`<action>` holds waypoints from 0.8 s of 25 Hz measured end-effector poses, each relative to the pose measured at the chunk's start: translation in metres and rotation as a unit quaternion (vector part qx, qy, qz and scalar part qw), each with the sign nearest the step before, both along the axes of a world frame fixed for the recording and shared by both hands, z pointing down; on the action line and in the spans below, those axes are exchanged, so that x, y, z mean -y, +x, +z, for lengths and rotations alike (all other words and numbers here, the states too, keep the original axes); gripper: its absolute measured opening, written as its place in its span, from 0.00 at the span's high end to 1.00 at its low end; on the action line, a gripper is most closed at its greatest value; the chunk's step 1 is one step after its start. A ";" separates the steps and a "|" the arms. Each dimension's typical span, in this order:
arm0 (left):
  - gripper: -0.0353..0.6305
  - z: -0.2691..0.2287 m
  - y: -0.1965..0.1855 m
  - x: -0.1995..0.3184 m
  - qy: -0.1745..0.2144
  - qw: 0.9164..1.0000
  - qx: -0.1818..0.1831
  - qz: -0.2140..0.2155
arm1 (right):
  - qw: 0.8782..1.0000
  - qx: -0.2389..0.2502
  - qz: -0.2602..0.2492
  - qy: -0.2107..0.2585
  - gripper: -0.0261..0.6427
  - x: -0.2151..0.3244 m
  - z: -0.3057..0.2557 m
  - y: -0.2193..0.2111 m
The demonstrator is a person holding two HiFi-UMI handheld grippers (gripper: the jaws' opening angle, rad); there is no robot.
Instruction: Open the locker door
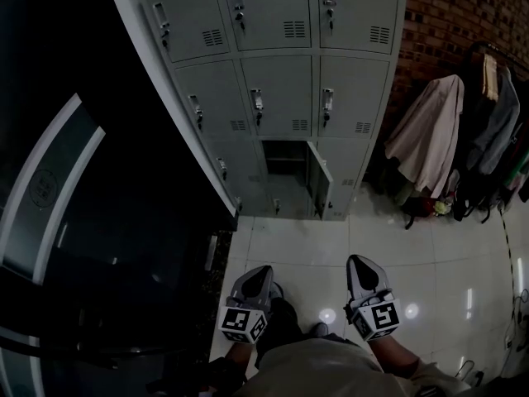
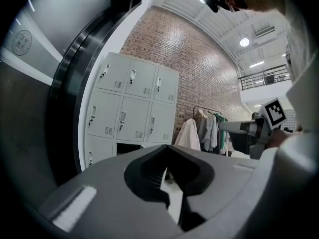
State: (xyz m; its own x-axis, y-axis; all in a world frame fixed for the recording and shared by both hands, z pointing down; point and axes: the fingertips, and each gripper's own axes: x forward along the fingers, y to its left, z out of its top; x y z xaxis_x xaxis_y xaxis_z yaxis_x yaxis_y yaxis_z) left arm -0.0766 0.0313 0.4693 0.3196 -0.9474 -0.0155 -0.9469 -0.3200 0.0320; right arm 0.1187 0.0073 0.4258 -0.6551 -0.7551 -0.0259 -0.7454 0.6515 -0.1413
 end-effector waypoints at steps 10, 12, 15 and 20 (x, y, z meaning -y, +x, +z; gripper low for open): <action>0.84 -0.052 -0.012 -0.045 0.004 1.000 -0.002 0.030 | 0.998 0.036 0.013 0.055 0.96 -0.049 -0.055 -0.025; 0.84 -0.086 -0.018 -0.056 0.036 0.998 0.025 0.037 | 0.999 0.027 0.012 0.039 0.96 -0.065 -0.075 -0.036; 0.84 -0.110 -0.033 -0.062 0.058 0.997 0.054 0.021 | 0.999 0.009 0.014 0.046 0.96 -0.076 -0.095 -0.050; 0.84 -0.101 -0.045 -0.074 0.039 0.998 0.034 0.024 | 0.998 0.004 0.031 0.050 0.96 -0.091 -0.098 -0.052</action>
